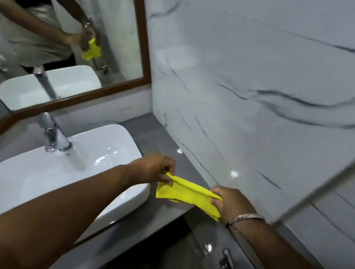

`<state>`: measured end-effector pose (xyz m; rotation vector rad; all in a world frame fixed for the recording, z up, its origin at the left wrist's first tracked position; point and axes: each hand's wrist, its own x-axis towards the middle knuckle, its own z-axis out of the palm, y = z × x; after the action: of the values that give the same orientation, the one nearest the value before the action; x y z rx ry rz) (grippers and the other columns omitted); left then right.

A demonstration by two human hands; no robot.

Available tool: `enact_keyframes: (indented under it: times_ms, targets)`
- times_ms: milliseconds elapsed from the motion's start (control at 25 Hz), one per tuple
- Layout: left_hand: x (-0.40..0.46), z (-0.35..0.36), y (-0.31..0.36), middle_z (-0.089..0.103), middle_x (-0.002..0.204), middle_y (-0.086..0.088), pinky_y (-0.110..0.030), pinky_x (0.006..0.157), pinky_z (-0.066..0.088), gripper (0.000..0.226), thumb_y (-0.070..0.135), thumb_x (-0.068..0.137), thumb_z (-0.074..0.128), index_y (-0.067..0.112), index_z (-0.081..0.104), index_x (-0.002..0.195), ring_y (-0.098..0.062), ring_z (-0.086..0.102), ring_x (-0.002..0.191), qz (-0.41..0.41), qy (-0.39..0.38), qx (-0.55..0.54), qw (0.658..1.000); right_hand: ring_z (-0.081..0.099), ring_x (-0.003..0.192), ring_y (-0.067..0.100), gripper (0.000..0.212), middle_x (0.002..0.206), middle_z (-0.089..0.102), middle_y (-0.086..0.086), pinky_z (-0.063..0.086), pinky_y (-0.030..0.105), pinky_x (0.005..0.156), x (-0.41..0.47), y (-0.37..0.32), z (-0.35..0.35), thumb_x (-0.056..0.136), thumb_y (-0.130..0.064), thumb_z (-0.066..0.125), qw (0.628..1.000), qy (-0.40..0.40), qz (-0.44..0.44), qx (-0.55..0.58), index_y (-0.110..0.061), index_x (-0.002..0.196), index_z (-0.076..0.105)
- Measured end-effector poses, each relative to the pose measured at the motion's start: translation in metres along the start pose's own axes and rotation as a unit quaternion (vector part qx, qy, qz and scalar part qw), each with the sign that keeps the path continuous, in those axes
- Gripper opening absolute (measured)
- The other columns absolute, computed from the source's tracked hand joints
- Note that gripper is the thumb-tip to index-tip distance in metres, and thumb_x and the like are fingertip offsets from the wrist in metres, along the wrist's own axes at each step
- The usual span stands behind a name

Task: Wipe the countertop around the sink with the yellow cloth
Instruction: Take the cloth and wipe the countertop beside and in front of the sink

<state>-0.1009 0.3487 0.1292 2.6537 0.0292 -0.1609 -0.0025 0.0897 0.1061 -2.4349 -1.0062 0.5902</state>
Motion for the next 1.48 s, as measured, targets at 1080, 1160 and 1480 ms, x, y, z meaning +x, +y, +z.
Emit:
enact_keyframes:
  times_ms: [1080, 1160, 1480]
  targets:
    - [0.041, -0.004, -0.246, 0.027, 0.158, -0.007, -0.045, 0.117, 0.018, 0.081, 0.071, 0.085, 0.039, 0.021, 0.03, 0.149, -0.026, 0.019, 0.147, -0.093, 0.071, 0.098, 0.988, 0.051, 0.121, 0.042, 0.073, 0.136, 0.051, 0.022, 0.051, 0.049, 0.094, 0.25, 0.012, 0.134, 0.065, -0.028, 0.072, 0.93, -0.022, -0.107, -0.351, -0.007, 0.131, 0.047]
    - [0.036, 0.009, -0.246, 0.011, 0.162, -0.009, -0.048, 0.12, 0.01, 0.094, 0.078, 0.083, 0.035, 0.017, 0.017, 0.153, -0.026, 0.002, 0.149, -0.1, 0.061, 0.092, 0.989, 0.049, 0.124, 0.043, 0.08, 0.139, 0.05, 0.019, 0.049, 0.052, 0.094, 0.268, 0.009, 0.15, 0.064, -0.04, 0.075, 0.933, -0.011, -0.16, -0.321, -0.013, 0.133, 0.046]
    - [0.042, 0.025, -0.24, -0.019, 0.16, -0.011, -0.046, 0.12, -0.005, 0.131, 0.091, 0.064, 0.041, 0.006, -0.006, 0.152, -0.025, -0.021, 0.146, -0.13, 0.086, 0.05, 0.987, 0.043, 0.128, 0.044, 0.058, 0.142, 0.044, 0.024, 0.041, 0.054, 0.101, 0.38, -0.014, 0.19, 0.08, -0.018, 0.028, 0.967, 0.034, -0.087, -0.237, -0.007, 0.135, 0.043]
